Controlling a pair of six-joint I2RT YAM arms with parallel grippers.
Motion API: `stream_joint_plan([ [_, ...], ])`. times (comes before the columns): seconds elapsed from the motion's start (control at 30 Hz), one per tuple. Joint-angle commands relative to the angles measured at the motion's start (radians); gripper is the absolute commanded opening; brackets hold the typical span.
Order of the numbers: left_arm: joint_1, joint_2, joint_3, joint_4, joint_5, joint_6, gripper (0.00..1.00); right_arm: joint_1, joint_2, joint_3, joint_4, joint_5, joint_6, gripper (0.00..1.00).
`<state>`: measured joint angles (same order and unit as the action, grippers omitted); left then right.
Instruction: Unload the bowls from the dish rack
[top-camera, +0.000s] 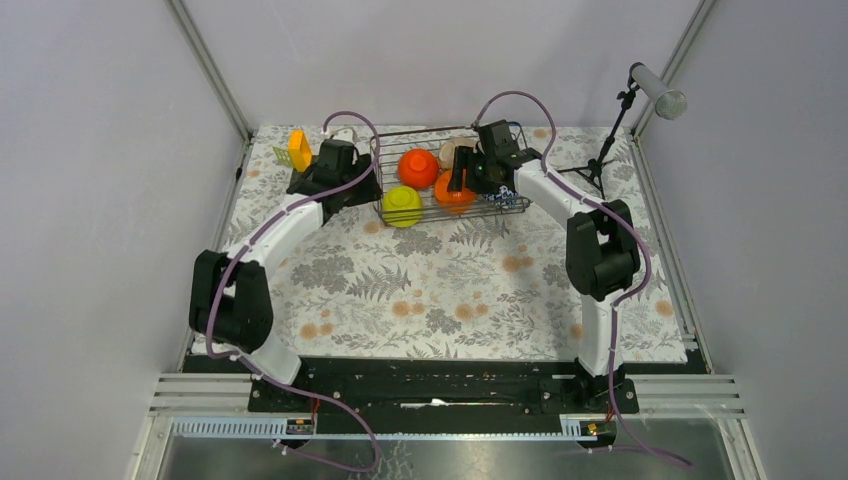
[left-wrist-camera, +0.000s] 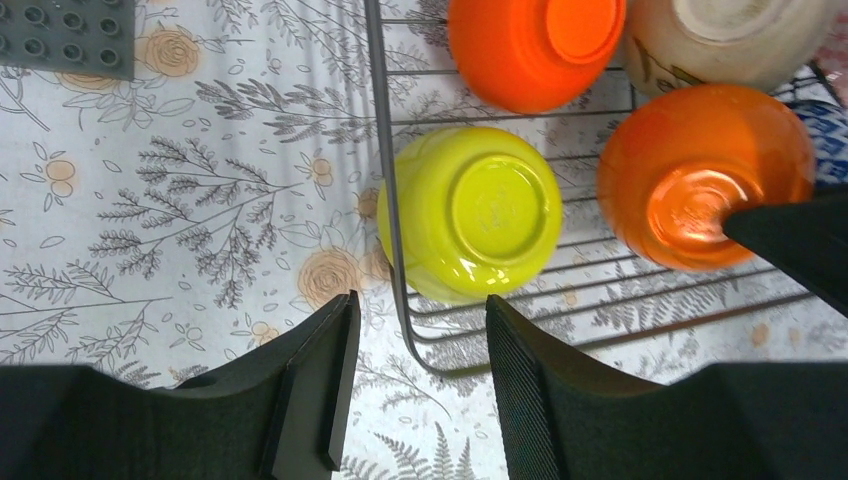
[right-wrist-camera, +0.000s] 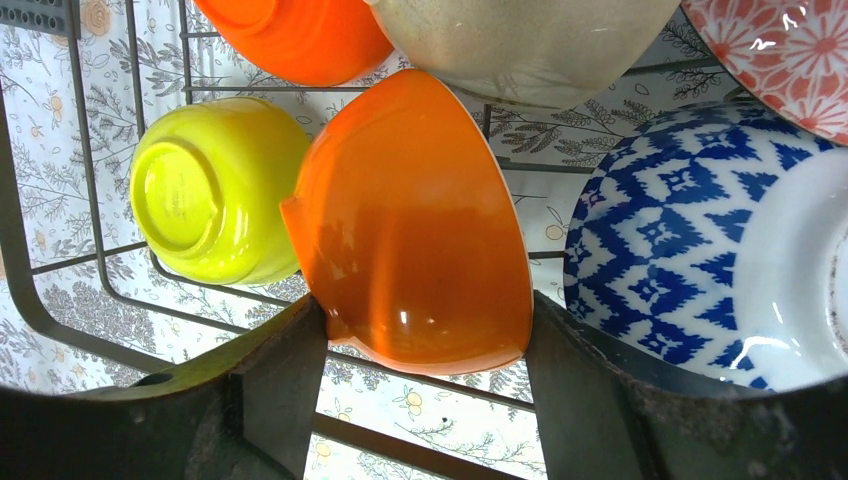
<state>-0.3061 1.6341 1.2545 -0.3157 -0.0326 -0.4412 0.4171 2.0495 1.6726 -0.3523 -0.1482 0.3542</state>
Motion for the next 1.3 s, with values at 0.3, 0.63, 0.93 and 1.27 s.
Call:
stream_joint_plan([
  [0.3, 0.003, -0.186, -0.064, 0.106, 0.137, -0.037, 0.56, 0.005, -0.096, 0.033, 0.088, -0.105, 0.011, 0.57],
  [0.63, 0.004, -0.195, -0.06, 0.123, 0.25, -0.053, 0.58, 0.004, -0.173, 0.004, 0.128, -0.123, 0.018, 0.57],
  [0.93, 0.009, -0.253, -0.127, 0.308, 0.43, -0.134, 0.9, 0.003, -0.285, -0.071, 0.181, -0.214, 0.114, 0.57],
  [1.27, 0.153, -0.281, -0.279, 0.723, 0.723, -0.492, 0.93, -0.032, -0.45, -0.255, 0.36, -0.391, 0.254, 0.56],
])
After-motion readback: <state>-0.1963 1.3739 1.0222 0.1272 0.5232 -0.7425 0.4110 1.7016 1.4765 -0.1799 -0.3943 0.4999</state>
